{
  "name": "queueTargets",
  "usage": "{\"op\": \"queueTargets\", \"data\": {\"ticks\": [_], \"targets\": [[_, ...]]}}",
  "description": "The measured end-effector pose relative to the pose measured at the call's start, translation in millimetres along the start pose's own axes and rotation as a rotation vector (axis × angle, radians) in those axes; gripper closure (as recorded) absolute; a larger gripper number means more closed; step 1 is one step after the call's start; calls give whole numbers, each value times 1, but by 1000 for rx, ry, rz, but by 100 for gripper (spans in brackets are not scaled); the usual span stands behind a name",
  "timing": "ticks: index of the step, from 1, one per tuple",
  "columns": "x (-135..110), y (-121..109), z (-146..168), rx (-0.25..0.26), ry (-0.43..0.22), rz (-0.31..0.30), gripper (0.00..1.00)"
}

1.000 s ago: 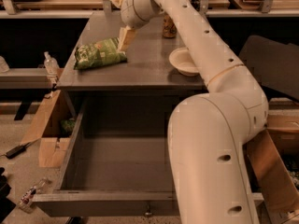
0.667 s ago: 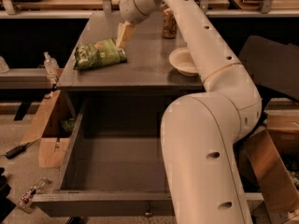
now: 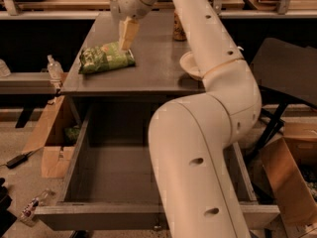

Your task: Place green jalapeno chip bag into top drawer

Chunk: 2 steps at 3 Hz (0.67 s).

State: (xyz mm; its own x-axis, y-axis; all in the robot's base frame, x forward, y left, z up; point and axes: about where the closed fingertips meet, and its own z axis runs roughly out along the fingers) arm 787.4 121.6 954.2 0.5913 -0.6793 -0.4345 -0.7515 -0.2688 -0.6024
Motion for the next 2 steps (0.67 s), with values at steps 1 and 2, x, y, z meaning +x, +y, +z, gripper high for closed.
{"op": "queueTargets", "data": {"ticks": [1,2], "targets": [[-8,28,21,-157,44,0,0],[-7,46,41,-249,61,15,0]]}}
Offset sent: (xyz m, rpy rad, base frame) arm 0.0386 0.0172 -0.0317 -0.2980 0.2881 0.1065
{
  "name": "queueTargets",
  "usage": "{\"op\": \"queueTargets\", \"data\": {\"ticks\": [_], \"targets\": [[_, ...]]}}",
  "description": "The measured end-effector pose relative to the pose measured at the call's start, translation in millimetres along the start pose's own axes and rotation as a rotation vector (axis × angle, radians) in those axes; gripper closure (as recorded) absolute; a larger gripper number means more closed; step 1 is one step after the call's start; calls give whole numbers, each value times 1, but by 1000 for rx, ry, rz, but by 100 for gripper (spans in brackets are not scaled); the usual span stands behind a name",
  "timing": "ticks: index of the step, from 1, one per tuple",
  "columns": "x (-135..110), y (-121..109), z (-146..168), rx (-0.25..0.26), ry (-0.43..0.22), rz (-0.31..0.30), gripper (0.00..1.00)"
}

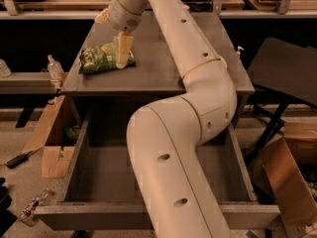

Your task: Place green jalapeno chip bag into top drawer

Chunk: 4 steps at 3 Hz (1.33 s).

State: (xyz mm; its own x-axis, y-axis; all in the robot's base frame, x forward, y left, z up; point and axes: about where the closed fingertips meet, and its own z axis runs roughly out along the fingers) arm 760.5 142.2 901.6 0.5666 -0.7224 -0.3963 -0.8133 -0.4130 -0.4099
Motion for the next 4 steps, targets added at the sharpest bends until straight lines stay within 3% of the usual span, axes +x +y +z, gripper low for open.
{"op": "queueTargets", "data": {"ticks": [1,2,3,4], "targets": [[9,4,21,-41,30,19,0],[33,6,35,-66,124,32,0],[68,13,45,-111,278,42,1],[82,13,46,-122,343,30,23]]}}
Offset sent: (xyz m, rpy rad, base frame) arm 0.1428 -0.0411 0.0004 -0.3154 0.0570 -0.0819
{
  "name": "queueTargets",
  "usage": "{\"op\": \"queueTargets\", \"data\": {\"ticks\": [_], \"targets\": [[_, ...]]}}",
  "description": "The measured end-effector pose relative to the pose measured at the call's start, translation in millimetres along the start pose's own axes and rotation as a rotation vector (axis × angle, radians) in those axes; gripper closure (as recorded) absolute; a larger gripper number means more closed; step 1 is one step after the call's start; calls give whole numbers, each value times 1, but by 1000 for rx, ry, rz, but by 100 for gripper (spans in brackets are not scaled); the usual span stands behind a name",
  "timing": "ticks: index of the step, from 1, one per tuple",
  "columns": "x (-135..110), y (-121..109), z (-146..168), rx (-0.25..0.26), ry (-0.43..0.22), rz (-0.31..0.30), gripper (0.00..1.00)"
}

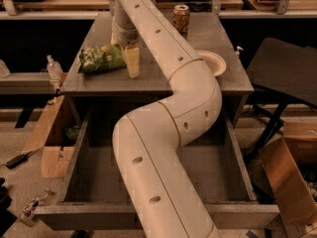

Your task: Place green jalapeno chip bag into top drawer

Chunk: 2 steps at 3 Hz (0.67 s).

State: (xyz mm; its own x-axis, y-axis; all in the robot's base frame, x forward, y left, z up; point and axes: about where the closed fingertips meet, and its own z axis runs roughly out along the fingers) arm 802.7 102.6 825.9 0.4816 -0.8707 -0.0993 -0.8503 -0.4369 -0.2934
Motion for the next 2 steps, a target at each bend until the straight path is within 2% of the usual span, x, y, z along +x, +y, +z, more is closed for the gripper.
{"op": "queueTargets", "data": {"ticks": [2], "targets": [[-2,1,-10,0,5,0,70]]}}
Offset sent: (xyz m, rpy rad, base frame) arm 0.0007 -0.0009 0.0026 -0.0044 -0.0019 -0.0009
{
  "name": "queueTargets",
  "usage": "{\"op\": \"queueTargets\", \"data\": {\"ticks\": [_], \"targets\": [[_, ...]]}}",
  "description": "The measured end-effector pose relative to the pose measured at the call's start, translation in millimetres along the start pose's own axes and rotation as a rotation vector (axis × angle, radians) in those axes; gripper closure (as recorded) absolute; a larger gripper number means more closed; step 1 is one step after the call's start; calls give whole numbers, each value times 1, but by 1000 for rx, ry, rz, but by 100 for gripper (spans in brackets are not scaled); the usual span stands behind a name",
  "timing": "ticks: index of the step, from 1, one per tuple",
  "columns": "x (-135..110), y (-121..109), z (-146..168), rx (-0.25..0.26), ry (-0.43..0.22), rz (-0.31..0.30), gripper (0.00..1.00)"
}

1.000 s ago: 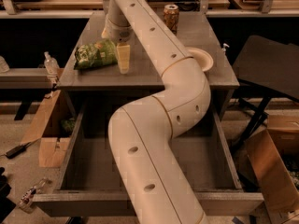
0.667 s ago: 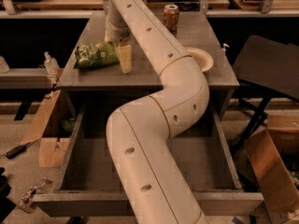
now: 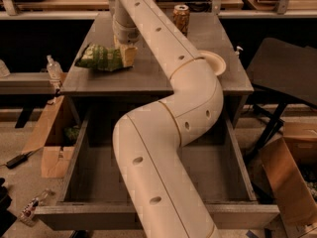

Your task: Place green jalapeno chip bag into top drawer

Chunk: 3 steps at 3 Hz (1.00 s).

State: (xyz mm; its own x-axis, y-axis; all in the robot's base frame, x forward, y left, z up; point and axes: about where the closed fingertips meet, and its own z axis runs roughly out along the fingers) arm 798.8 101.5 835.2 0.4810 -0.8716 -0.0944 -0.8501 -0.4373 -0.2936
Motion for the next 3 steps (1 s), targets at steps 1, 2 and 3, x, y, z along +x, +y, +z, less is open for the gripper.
{"op": "queueTargets", "data": {"ticks": [1,2,3], "targets": [[0,0,-1,0,0,0,93],[-1,-7,3,25,-3,0,100],[-2,-13,7,45,-6,-3,100]]}}
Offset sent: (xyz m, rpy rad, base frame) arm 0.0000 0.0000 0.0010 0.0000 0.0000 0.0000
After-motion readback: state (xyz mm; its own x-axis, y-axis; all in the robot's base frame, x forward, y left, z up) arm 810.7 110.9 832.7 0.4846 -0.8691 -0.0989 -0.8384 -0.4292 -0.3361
